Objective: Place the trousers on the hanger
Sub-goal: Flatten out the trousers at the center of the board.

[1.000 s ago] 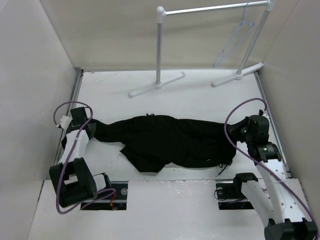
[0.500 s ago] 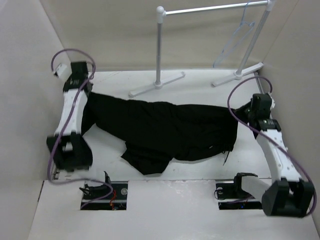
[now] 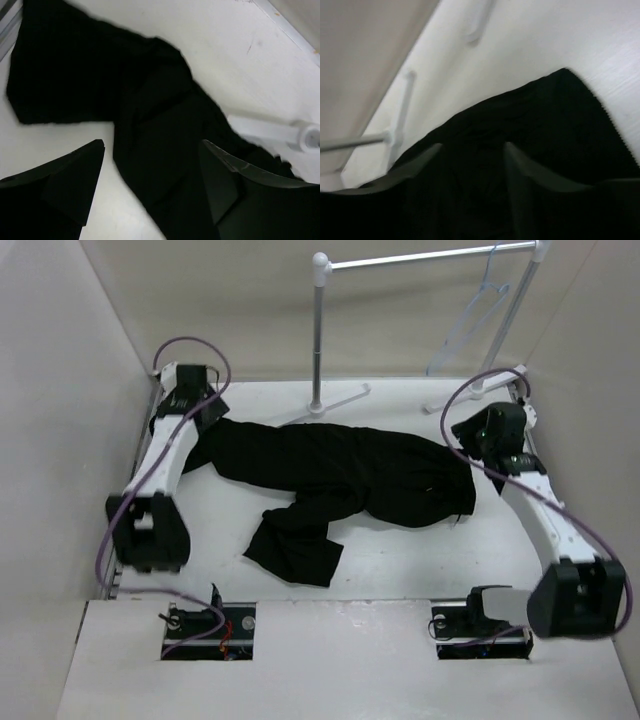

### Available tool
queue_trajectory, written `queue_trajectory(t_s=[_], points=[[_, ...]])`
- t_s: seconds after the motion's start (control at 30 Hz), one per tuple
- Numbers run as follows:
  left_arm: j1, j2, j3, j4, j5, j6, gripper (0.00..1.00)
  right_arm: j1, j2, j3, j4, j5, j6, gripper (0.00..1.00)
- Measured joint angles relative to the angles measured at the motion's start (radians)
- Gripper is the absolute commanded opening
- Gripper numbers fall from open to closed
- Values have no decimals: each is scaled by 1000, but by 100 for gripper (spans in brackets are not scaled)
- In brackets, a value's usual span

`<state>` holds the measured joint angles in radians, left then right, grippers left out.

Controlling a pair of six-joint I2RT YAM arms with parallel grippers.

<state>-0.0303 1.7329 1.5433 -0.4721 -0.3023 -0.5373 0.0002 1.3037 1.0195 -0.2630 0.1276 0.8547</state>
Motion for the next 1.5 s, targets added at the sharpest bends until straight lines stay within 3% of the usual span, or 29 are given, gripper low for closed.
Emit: queue_trajectory(t_s=[0.07,0.1,0.2,0.3,0.43,0.53,0.63,0.8,0.9,0.97,1.03,1.07,1.33,1.5], points=[[21,-189,-177,36,10,-31,62,76,-121,-64,16,1,-2,11],[43,-282,-263,48,13,-51,57,114,-173,-97,18,3,-3,6],[148,-438,-457,74,30,-125,55,233,-302,-201,9,2,0,6],[259,-424,-557,114,73,-197,60,319,-368,-284,-23,-2,-2,16],[302,-267,-599,188,143,-269,62,374,-430,-371,-76,-6,-12,48],[307,-163,-598,253,183,-318,62,329,-470,-422,-105,-11,-8,69],[312,-85,-592,303,205,-362,61,199,-460,-448,-121,-24,2,74],[323,-24,-555,374,209,-404,57,14,-327,-452,-98,-32,17,73],[326,22,-520,402,203,-418,32,-37,-214,-439,-75,-32,21,65],[327,60,-492,407,202,-424,12,-53,-137,-415,-63,-31,22,42],[327,90,-459,398,202,-424,6,-61,-59,-381,-49,-30,24,14],[327,101,-438,384,201,-424,5,-67,-21,-366,-36,-31,26,8],[325,103,-185,278,145,-397,5,-185,13,-324,-11,-3,47,1],[340,105,-143,214,128,-384,5,-274,13,-255,-9,1,62,3]])
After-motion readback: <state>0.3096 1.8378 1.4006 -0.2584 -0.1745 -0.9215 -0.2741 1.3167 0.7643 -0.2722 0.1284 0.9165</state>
